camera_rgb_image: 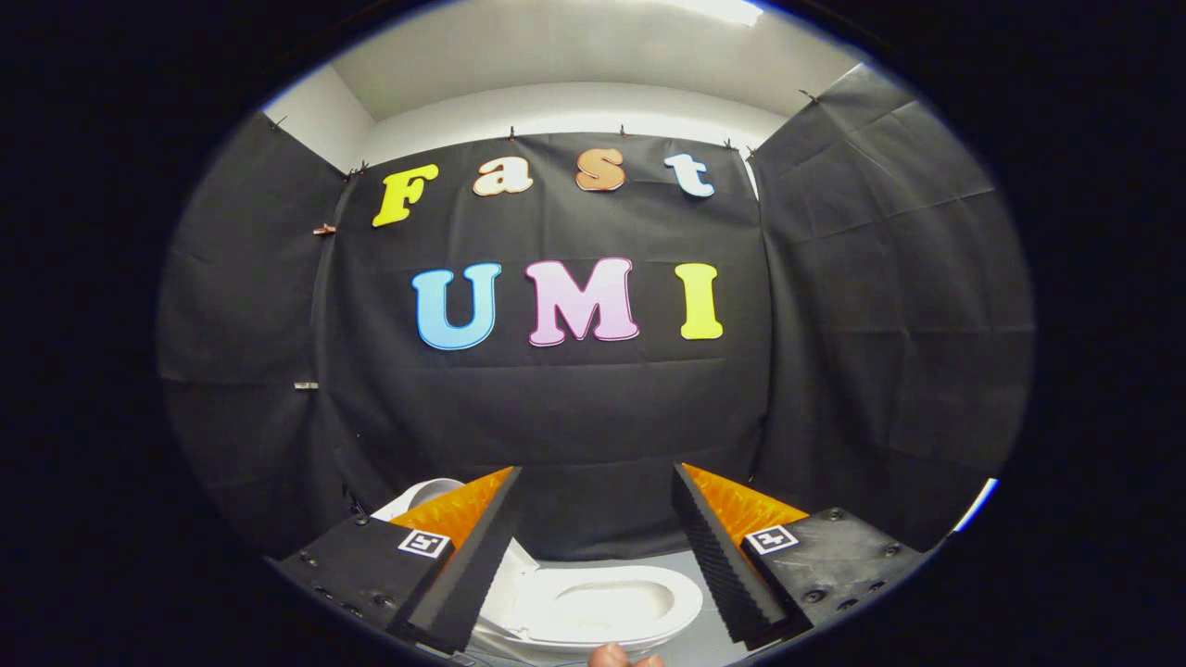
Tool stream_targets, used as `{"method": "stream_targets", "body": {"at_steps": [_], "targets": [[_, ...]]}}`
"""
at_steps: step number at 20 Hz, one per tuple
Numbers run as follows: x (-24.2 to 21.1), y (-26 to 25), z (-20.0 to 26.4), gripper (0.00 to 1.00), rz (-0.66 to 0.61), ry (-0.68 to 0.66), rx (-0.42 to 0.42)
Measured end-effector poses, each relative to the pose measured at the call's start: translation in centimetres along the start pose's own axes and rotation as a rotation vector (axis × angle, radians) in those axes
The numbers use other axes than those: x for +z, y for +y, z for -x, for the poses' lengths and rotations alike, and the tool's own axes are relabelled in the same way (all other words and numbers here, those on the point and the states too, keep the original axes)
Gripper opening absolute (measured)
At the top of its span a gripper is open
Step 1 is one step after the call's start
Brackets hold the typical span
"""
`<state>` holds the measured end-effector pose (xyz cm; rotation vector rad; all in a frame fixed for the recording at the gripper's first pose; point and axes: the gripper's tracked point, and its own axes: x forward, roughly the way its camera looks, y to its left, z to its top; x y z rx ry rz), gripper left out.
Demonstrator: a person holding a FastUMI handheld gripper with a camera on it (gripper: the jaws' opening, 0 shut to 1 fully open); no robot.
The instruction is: Open the toilet lid.
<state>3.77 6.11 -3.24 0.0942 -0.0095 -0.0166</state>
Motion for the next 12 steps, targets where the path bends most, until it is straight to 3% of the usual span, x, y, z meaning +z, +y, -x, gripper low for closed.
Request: {"method": "stream_targets", "body": {"at_steps": [12], "targets": [[1.4,-0.8,0.7,0.99,-0.005,-0.020,-0.011]]}}
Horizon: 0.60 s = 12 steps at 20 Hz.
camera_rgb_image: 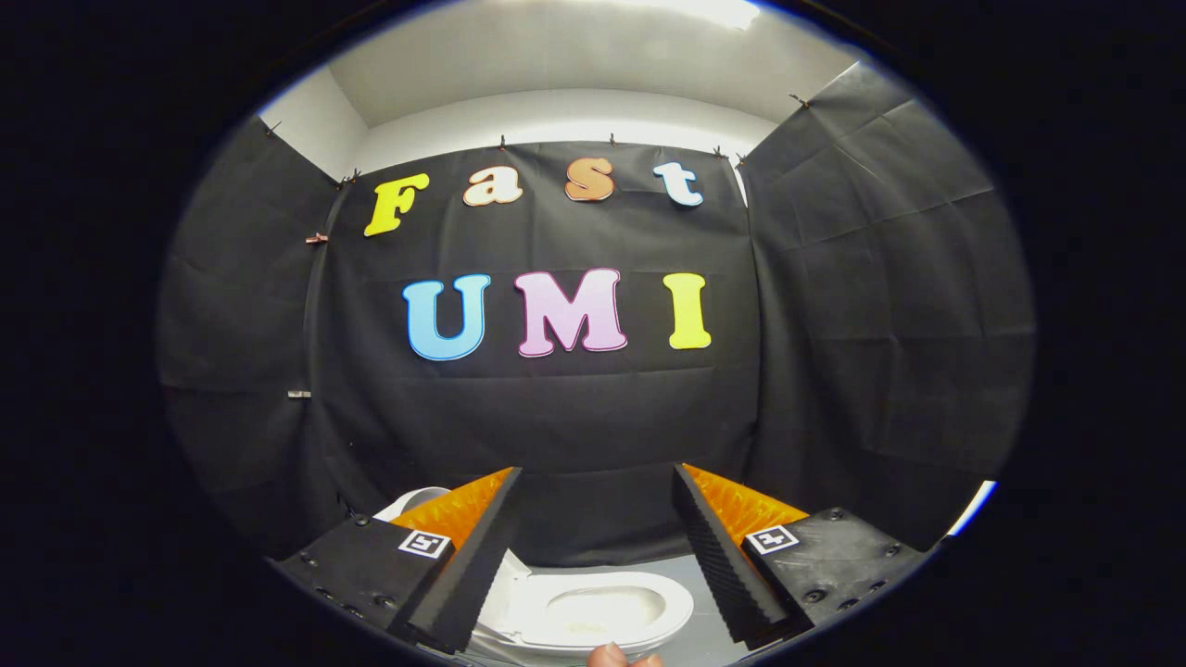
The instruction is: Open the toilet lid.
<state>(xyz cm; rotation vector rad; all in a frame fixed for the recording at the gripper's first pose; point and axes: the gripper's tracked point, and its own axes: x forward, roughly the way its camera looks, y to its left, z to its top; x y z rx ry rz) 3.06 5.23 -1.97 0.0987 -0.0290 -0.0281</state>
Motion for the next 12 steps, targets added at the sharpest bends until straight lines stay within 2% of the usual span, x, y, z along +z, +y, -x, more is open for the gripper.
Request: {"method": "stream_targets", "body": {"at_steps": [12], "targets": [[0.36,0.08,0.07,0.99,0.012,-0.009,-0.002]]}}
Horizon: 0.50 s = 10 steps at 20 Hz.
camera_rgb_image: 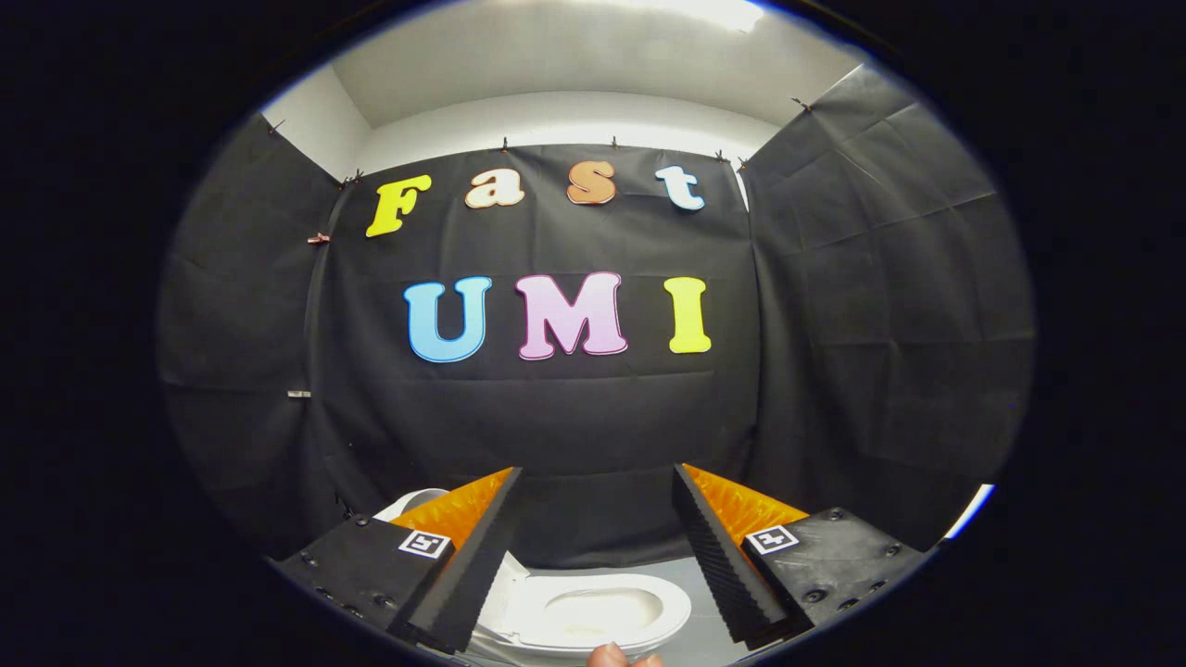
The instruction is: Open the toilet lid.
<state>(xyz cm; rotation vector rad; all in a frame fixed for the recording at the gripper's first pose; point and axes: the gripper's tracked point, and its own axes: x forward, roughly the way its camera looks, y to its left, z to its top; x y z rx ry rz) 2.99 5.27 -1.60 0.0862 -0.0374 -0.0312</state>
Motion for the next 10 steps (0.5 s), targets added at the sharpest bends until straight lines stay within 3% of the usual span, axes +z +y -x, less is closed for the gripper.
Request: {"method": "stream_targets", "body": {"at_steps": [10], "targets": [[-0.30,0.22,0.12,0.99,0.006,0.006,0.005]]}}
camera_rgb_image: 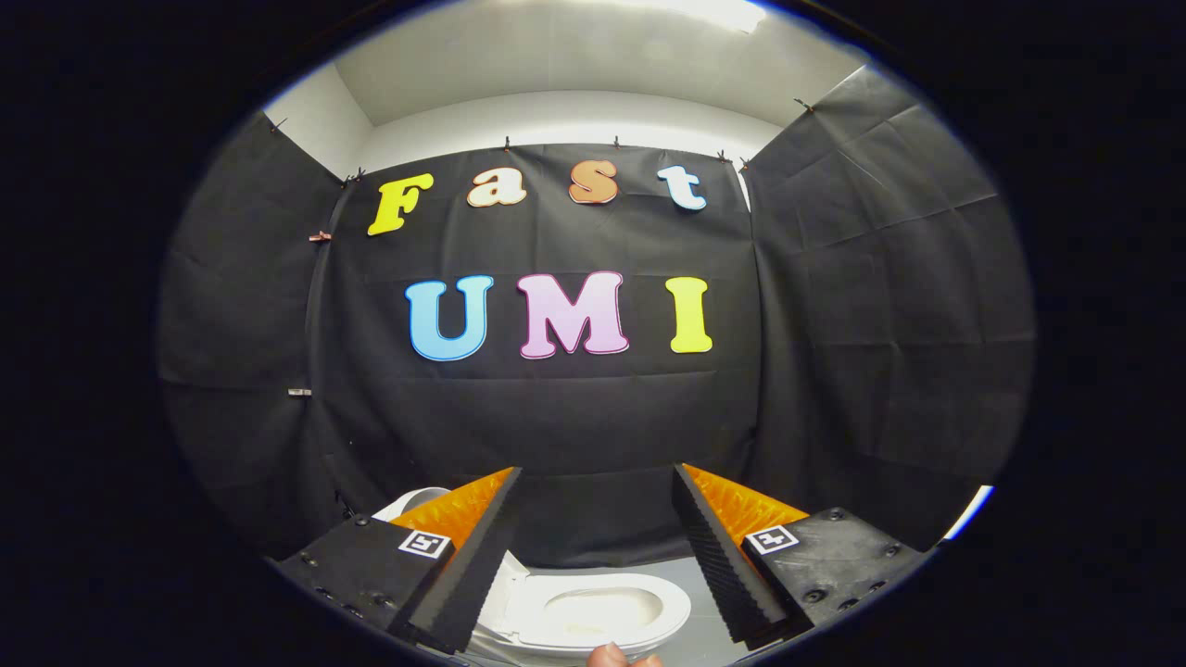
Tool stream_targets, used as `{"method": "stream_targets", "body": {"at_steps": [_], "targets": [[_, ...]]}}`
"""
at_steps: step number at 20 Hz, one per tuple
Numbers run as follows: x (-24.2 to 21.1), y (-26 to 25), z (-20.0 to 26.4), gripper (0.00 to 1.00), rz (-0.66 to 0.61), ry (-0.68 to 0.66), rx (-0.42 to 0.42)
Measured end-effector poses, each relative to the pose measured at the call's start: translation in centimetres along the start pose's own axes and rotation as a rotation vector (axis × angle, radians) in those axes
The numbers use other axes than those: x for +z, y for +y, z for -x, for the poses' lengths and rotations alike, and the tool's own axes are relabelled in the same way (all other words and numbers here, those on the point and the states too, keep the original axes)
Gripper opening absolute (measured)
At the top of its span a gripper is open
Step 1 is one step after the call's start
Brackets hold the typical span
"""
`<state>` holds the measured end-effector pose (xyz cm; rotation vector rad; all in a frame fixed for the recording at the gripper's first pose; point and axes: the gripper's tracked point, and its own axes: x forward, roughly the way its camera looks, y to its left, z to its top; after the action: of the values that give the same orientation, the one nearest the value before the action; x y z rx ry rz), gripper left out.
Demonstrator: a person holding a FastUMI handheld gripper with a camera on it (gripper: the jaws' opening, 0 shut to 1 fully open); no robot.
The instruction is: Open the toilet lid.
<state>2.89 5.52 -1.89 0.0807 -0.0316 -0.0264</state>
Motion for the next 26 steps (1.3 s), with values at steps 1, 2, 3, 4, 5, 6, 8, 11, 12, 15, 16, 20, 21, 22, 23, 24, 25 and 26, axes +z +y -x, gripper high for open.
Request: {"method": "stream_targets", "body": {"at_steps": [1,2,3,4,5,6,8,11,12,15,16,20,21,22,23,24,25,26], "targets": [[0.00,0.05,-0.08,0.99,0.001,0.001,0.000],[-0.04,0.11,-0.12,0.99,0.001,0.002,0.000],[-0.05,0.09,-0.12,0.99,0.000,0.002,-0.001],[-0.03,0.11,-0.15,0.99,-0.001,0.001,0.000],[0.09,0.12,-0.16,0.99,0.000,-0.001,-0.001],[0.11,-0.05,-0.19,0.99,0.001,-0.004,-0.003],[0.14,-0.18,-0.06,0.99,0.003,-0.005,-0.007],[0.15,-0.12,-0.33,0.99,0.004,-0.004,-0.008],[0.08,-0.27,-0.25,0.99,0.006,-0.002,-0.009],[0.17,-0.06,-0.40,0.99,0.009,-0.001,-0.008],[0.08,0.03,-0.42,0.99,0.009,0.000,-0.006],[0.05,0.04,-0.30,0.99,0.010,-0.001,-0.003],[-0.07,0.09,-0.28,0.99,0.011,0.001,-0.002],[-0.07,0.15,-0.37,0.99,0.012,0.003,-0.003],[-0.13,0.14,-0.39,0.99,0.012,0.004,-0.002],[-0.22,0.04,-0.28,0.99,0.012,0.004,-0.004],[-0.17,0.02,-0.26,0.99,0.012,0.004,-0.004],[-0.11,0.05,-0.32,0.99,0.011,0.003,-0.005]]}}
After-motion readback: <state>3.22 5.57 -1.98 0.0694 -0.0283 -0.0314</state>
